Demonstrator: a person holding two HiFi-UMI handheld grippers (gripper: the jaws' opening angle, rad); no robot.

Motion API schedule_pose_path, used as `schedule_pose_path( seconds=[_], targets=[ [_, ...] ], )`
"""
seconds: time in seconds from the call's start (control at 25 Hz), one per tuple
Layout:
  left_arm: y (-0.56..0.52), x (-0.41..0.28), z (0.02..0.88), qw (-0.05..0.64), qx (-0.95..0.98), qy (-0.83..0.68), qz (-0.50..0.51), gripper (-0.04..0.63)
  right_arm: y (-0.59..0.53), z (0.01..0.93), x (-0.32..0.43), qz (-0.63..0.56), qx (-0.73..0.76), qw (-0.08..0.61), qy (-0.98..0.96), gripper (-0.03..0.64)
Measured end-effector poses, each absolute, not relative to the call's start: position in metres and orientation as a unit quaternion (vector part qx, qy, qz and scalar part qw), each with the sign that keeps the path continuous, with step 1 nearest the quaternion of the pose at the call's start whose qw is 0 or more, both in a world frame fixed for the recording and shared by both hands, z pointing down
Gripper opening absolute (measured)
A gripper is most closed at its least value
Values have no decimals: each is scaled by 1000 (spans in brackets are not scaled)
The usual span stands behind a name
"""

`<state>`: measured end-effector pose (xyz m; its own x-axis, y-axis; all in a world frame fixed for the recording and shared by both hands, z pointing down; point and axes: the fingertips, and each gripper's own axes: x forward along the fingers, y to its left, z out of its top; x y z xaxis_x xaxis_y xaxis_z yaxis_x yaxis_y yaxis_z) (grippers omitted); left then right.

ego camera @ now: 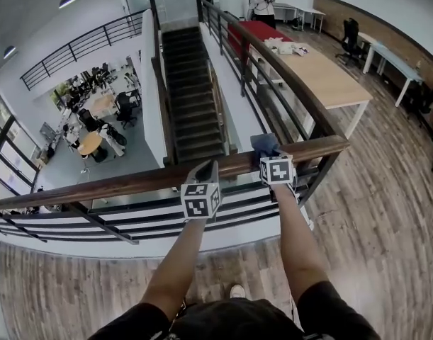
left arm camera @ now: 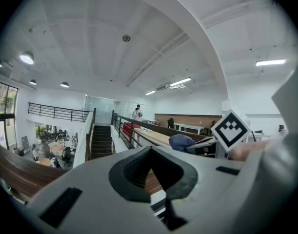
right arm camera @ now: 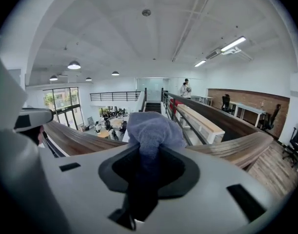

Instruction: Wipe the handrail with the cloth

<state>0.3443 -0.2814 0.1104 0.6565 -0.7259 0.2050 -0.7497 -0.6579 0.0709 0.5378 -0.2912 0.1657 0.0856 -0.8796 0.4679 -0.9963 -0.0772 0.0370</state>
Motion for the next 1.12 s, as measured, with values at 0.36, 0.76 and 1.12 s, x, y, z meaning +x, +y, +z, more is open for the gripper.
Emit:
schedule_pose_path(
  seconds=[0.36,0.76,1.12],
  targets=[
    [-275,462,108,137,918,-364,80,-2,-268,168,675,173,756,193,-601,94],
    [-257,556,114,106,943,-295,115,-2,-259,172,758,162,785,203,-563,94],
    [-251,572,116,94,948,-278,124,-2,-245,167,834,178,812,205,-517,94]
  ],
)
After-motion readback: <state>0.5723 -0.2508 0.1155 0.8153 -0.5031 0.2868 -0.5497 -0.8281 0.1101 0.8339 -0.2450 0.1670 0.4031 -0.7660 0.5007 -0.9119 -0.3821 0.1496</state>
